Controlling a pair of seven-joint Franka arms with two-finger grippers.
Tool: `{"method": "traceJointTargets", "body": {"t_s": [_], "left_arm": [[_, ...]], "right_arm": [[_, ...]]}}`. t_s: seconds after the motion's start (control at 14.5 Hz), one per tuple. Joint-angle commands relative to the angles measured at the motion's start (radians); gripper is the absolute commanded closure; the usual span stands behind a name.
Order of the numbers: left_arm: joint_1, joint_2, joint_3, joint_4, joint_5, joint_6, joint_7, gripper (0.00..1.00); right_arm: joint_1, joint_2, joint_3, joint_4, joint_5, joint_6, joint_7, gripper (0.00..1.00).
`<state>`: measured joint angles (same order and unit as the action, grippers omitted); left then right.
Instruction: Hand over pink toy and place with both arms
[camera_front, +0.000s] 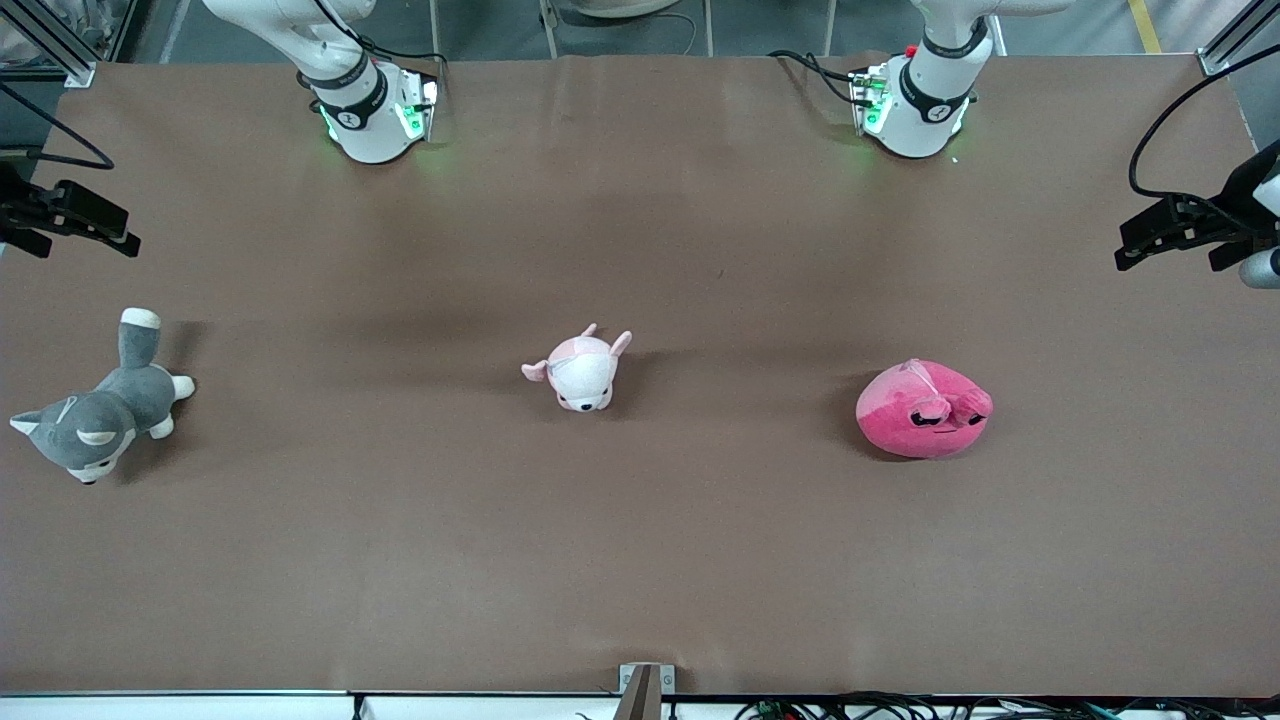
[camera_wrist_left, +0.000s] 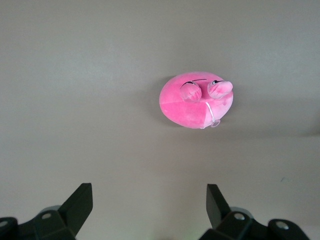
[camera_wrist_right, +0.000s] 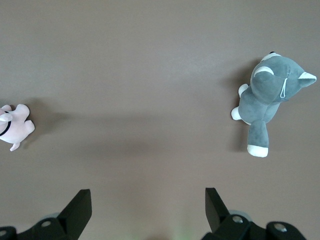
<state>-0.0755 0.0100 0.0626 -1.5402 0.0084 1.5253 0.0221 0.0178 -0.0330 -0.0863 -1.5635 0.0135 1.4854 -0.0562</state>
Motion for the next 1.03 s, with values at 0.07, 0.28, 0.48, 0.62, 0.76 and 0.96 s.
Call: {"method": "traceJointTargets", "body": {"t_s": [0.07, 0.28, 0.48, 0.62, 0.76, 0.96], "left_arm": [[0.0, 0.008, 0.0, 0.026, -0.011, -0.022, -0.004, 0.0], [0.0, 0.008, 0.0, 0.029, -0.011, -0.02, -0.008, 0.0], [-0.001, 0.008, 0.0, 0.028, -0.04, -0.016, -0.017, 0.0], [0.0, 0.042, 0.0, 0.028, -0.047, -0.016, -0.018, 0.0], [-0.004, 0.094, -0.001, 0.017, -0.051, -0.016, -0.031, 0.0], [-0.032, 0.22, -0.003, 0.015, -0.047, 0.059, -0.044, 0.0]], "right_arm": [[0.002, -0.038, 0.003, -0.041, -0.023, 0.018, -0.01, 0.0], [0.002, -0.038, 0.003, -0.041, -0.023, 0.018, -0.01, 0.0], [0.002, -0.033, 0.003, -0.035, -0.023, 0.013, -0.01, 0.0], [0.002, -0.031, 0.003, -0.03, -0.023, 0.01, -0.01, 0.0], [0.001, -0.03, 0.003, -0.021, -0.024, 0.006, -0.01, 0.0], [0.002, -0.025, 0.002, -0.009, -0.029, 0.009, -0.008, 0.0]]}}
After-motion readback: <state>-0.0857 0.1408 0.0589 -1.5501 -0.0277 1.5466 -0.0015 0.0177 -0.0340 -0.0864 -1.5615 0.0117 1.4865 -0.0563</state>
